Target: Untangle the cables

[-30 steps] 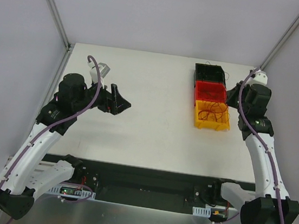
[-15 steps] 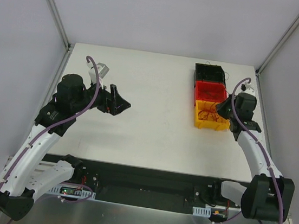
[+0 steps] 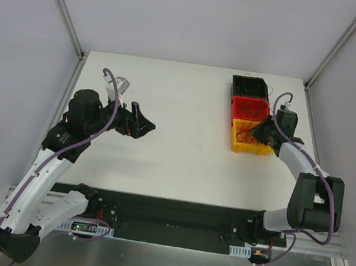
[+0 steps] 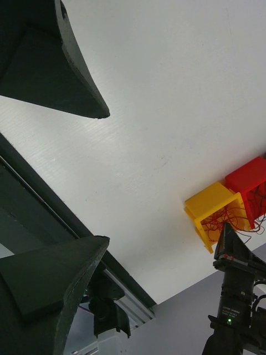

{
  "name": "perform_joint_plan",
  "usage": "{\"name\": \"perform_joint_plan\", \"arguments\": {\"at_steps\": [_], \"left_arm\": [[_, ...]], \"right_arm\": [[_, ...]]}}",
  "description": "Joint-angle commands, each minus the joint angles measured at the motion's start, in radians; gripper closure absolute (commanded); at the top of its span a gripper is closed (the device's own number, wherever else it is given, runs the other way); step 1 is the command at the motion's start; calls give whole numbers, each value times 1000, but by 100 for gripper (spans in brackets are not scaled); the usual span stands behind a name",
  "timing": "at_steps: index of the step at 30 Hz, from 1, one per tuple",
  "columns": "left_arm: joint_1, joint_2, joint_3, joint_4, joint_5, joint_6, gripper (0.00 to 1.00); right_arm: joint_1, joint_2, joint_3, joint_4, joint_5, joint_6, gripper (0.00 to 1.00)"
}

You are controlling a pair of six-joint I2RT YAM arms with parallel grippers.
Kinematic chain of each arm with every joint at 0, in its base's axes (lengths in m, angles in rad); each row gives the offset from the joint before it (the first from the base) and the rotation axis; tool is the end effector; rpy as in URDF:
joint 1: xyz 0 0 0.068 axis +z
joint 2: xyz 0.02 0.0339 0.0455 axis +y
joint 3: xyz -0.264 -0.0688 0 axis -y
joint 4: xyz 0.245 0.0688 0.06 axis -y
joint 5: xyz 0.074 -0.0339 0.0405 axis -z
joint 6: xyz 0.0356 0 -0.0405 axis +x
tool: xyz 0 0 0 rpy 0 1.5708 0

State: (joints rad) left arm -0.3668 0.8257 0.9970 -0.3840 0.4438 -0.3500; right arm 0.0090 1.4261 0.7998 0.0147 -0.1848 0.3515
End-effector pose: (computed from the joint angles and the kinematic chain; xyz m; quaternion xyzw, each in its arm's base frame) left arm 0.1588 -0.0774 0.3860 0.1446 0.7579 -0.3753 0.5136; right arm 0.3048 0.0093 0.2172 0.1086 0.8777 0.1629 0.4373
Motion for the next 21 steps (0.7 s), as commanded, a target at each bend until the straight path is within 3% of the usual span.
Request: {"name": "perform_joint_plan", "arguments": {"at_steps": [1, 6, 9, 14, 21], "left_arm": [[0, -20, 0, 7, -1, 22, 14], [0, -13, 2, 7, -1, 23, 13], [0, 0, 6, 5, 3, 26, 13], [0, -10, 8, 4, -1, 26, 12], [0, -30, 12, -6, -4, 20, 11]], "right_arm": [[-6, -39, 114, -116, -31, -66, 91], [-4, -128, 159, -281, -22, -141, 61], [-4, -173, 182, -366, -37, -167, 50], [-6, -260, 200, -433, -50, -203, 39], [38, -361, 285, -548, -12, -276, 32]]}}
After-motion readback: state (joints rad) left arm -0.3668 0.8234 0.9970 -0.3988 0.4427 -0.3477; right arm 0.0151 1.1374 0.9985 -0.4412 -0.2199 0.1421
